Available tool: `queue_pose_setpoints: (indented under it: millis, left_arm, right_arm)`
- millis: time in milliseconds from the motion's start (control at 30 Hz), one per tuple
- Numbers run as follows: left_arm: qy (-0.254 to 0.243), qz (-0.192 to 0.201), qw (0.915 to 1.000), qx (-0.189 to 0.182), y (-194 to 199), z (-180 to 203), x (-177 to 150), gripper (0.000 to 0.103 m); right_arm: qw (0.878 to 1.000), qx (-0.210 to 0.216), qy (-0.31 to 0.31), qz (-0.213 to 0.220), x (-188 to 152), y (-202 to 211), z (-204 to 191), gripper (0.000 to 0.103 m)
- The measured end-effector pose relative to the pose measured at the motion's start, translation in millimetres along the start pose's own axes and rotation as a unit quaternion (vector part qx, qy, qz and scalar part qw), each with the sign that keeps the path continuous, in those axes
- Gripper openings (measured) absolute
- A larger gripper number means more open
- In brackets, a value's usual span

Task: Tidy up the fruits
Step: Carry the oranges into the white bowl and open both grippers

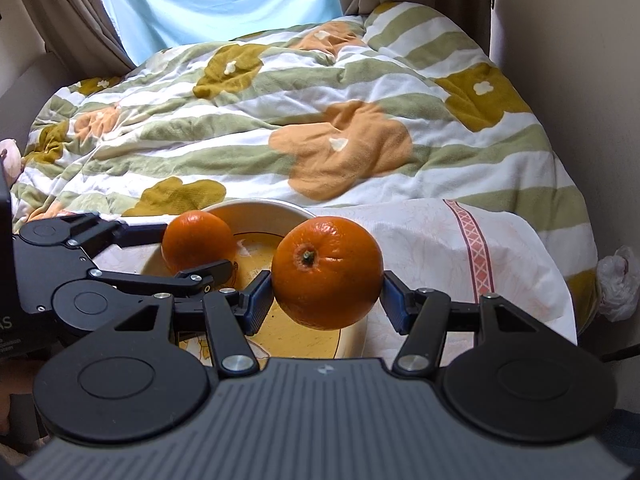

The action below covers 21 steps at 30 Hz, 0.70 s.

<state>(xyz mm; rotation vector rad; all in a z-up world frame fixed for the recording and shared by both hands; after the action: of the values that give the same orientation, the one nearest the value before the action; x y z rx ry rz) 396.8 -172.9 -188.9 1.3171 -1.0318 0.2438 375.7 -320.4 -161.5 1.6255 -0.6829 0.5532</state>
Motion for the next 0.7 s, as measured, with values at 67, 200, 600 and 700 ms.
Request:
queue_pose_setpoints:
  millis: [67, 200, 600, 700]
  left_arm:
    - [0.000, 0.006, 1.0000, 0.000, 2.7, -1.9, 3.3, 0.091]
    - [0.008, 0.001, 1.0000, -0.001, 13.6, -8.8, 2.5, 0.092]
    - [0.007, 0.019, 0.9993, 0.033, 58.3, -24.0, -2.0, 0.096]
    - [0.014, 0.020, 0.9988, 0.042, 66.0, -28.9, -6.5, 0.096]
  right_arm:
    - [1.000, -0.002, -0.004, -0.002, 0.0, -1.1, 0.4, 0.073]
    - [1.000, -0.002, -0.003, -0.003, 0.6, -0.7, 0.3, 0.073]
    - [0.999, 0.022, 0.034, 0.007, 10.3, -3.2, -15.1, 0.073]
    - [0.998, 0.034, 0.048, 0.002, 8.8, -11.3, -23.1, 0.073]
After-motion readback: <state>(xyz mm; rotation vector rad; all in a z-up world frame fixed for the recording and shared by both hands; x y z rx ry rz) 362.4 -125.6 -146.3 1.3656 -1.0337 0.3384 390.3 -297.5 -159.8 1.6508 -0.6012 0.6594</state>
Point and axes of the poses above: each gripper's, at about its wrist camera, not at the fingertips, and y roughly against the way its jaws point, z to its right, x to its top, the point moved 7 cm from there along -y, roughly the way its jaws point, and after that the axes turned 9 degrees about z, right-handed, at the moved point
